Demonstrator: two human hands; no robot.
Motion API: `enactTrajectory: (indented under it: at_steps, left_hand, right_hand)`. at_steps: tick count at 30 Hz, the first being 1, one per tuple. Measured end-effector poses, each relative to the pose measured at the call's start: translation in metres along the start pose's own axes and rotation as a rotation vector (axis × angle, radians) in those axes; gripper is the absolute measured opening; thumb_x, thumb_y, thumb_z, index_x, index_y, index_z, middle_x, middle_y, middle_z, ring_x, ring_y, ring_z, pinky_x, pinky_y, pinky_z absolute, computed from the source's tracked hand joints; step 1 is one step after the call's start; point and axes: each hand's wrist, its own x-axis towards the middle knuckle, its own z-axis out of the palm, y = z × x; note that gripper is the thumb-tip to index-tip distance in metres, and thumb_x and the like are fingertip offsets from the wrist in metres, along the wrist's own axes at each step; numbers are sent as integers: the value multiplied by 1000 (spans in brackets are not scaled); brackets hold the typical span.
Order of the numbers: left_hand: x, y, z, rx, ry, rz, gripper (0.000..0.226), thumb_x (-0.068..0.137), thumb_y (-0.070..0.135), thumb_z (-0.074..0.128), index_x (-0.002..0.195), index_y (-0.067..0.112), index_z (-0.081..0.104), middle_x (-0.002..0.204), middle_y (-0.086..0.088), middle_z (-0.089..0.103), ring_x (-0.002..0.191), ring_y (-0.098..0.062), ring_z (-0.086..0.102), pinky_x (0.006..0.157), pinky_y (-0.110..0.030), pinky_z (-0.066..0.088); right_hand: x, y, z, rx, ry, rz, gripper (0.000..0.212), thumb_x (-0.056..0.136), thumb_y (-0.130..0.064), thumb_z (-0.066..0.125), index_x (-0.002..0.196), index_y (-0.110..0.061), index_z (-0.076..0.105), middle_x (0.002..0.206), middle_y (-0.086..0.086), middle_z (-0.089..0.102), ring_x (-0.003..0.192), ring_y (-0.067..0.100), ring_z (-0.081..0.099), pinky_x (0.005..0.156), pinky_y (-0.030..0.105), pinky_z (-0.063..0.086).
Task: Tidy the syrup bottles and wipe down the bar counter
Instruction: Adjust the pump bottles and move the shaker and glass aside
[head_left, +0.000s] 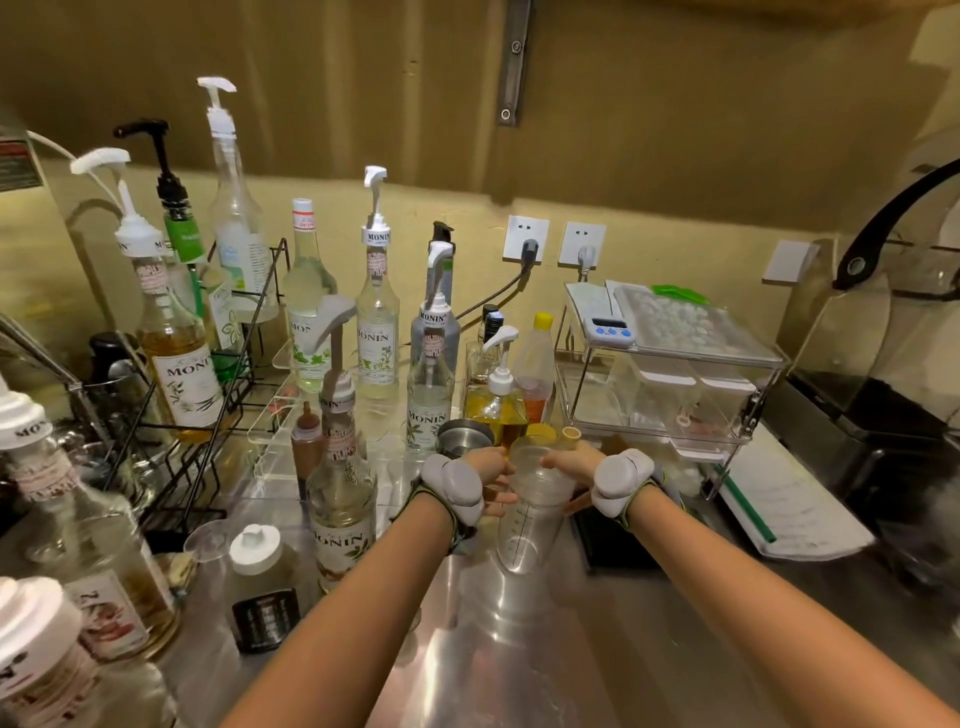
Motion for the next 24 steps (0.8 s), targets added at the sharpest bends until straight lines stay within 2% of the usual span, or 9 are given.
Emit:
enactTrajectory:
  at_steps: [2, 5, 9, 13, 16, 18, 21, 22, 24]
  left_hand:
    - [11, 1, -3, 10, 27, 29, 47, 98, 8, 32, 142, 23, 39, 142, -13, 46, 64, -13, 51, 54, -25, 41]
    - [21, 4, -4, 7, 39, 45, 54, 96, 2, 31, 145, 25, 35, 128, -8, 49, 61, -12, 48, 52, -23, 36]
    - [33, 13, -5, -9, 27, 46, 53, 96, 1, 30, 144, 23, 36, 113, -11, 43, 57, -14, 44, 48, -22, 32]
    - [37, 22, -7, 2, 1, 47, 38, 97, 1, 30, 123, 23, 47, 106, -12, 45, 57, -15, 44, 42, -21, 32]
    - [36, 28, -9, 6, -59, 10, 25, 98, 3, 27, 91, 19, 45, 80, -9, 41, 55, -16, 32, 37, -20, 31]
    - [36, 31, -9, 31, -59, 1, 24, 99, 4, 27, 90, 19, 43, 76, -8, 39, 54, -16, 30, 38, -20, 30]
    - [39, 34, -7, 11, 22, 22, 25, 99, 5, 33, 113, 21, 47, 95, -8, 46, 58, -13, 41, 46, -18, 35]
    - [40, 35, -7, 4, 28, 21, 21, 99, 6, 35, 110, 19, 48, 94, -7, 47, 60, -13, 43, 51, -19, 35]
    - [40, 35, -7, -19, 21, -3, 18, 100, 10, 38, 87, 15, 49, 79, -4, 43, 60, -14, 42, 55, -21, 31]
  right_hand:
    - [8, -1, 1, 11, 45, -31, 52, 88, -12, 57, 136, -1, 38, 137, 22, 46, 125, 37, 48, 104, 49, 43]
    - [19, -3, 3, 35, 87, -43, 50, 87, -9, 57, 133, 0, 39, 133, 23, 48, 121, 39, 49, 102, 51, 44]
    - [33, -7, 3, 57, 84, -34, 53, 87, -11, 56, 136, 2, 39, 136, 22, 47, 123, 38, 50, 103, 48, 44]
    - [46, -12, 2, 64, 82, -36, 50, 87, -11, 56, 133, 4, 42, 134, 23, 49, 120, 39, 52, 102, 47, 46]
    - [51, -15, 1, 57, 79, -45, 45, 88, -9, 55, 129, 6, 46, 132, 25, 51, 118, 39, 54, 101, 46, 46]
    - [54, -16, 1, 41, 83, -52, 45, 88, -10, 55, 129, 6, 45, 132, 24, 51, 118, 39, 54, 100, 45, 46]
    - [57, -17, 2, 41, 88, -56, 50, 86, -13, 57, 131, 3, 44, 133, 21, 51, 119, 36, 53, 99, 45, 49]
    - [57, -17, 2, 42, 87, -59, 52, 86, -15, 58, 132, 3, 43, 133, 20, 51, 119, 35, 53, 99, 45, 49]
    - [57, -16, 2, 41, 77, -67, 57, 84, -19, 61, 134, 1, 42, 134, 19, 50, 121, 34, 52, 99, 46, 49]
